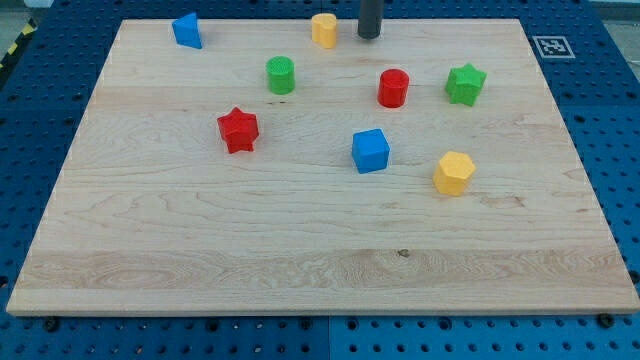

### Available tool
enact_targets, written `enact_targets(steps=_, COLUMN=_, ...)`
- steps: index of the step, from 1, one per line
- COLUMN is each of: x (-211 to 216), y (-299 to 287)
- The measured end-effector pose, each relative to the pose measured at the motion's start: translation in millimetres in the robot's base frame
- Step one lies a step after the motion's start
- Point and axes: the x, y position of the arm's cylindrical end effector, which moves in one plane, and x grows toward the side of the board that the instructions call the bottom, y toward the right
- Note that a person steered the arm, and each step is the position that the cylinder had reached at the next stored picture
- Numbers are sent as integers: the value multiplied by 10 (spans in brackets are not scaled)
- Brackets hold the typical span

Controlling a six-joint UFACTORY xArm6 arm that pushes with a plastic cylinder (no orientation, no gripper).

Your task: Place the yellow heart top left to the green circle

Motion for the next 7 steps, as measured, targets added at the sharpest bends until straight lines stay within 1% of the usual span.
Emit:
enact_targets(steps=2, x=-13, y=-432)
enact_targets(steps=4, x=-119, y=-587)
enact_targets(steps=5, x=-79, y=-677)
enact_targets(steps=7, x=47, y=-1068)
